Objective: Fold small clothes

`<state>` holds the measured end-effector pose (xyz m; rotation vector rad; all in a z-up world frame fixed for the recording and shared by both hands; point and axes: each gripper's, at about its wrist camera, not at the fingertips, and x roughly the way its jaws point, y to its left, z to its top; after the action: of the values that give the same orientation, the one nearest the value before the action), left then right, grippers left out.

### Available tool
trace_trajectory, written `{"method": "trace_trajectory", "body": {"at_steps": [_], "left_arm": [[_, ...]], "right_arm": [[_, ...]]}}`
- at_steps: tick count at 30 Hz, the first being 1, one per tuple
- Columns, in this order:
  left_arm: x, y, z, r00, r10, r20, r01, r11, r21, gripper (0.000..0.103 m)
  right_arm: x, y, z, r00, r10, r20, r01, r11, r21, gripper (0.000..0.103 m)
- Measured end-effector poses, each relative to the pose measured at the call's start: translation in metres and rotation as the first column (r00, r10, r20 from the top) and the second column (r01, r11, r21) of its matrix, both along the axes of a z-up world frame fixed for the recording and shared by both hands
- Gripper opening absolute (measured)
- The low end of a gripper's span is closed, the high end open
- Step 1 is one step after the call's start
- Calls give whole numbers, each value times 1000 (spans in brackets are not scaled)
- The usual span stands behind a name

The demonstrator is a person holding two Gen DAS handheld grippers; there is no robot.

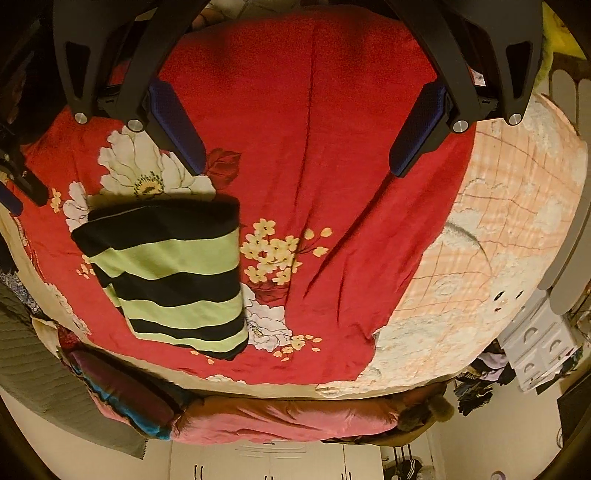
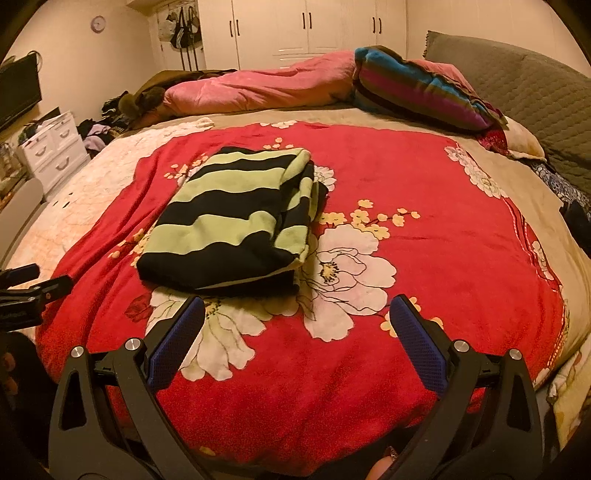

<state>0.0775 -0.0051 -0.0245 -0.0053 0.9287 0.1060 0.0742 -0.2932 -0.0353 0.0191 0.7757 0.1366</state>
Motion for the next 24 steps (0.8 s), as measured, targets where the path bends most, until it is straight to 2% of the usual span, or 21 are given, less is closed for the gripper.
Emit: {"method": "trace_trajectory", "body": {"at_steps": [5,9,11,13,16,18,19,20,22,24], "left_arm": [[12,24,0,999,33,5,-33,997,-71,99],[40,78,-20,980,181,-83,-188,979,-77,99],[54,112,-29,957,269,-109,-276,959,-60,99],[67,150,-38,924,361,-126,-367,929,-33,99],[90,221,-53,848,507,-156,-513,858,4,99],[104,264,-61,797,585,-148,-585,810,50,99],[112,289,-67,763,631,-140,-625,776,89,99],[119,310,-71,729,671,-139,-660,742,119,99],[132,355,-76,685,717,-128,-712,696,92,99],[142,391,-76,620,780,-90,-766,626,148,99]], "right_arm": [[14,-21,-4,999,-44,-22,45,998,42,95],[40,-63,-6,991,-131,-32,134,986,95,95],[59,-96,-6,979,-200,-31,202,971,129,95],[79,-135,-6,957,-289,-15,289,949,128,95],[110,-194,-13,919,-394,-26,394,910,127,95],[134,-244,-26,879,-471,-72,476,866,153,95],[145,-269,-33,852,-515,-97,524,837,157,95],[159,-302,-42,803,-584,-121,596,794,122,95],[182,-363,-56,712,-688,-141,699,714,38,95],[195,-411,-66,621,-769,-156,777,630,-15,95]]}}
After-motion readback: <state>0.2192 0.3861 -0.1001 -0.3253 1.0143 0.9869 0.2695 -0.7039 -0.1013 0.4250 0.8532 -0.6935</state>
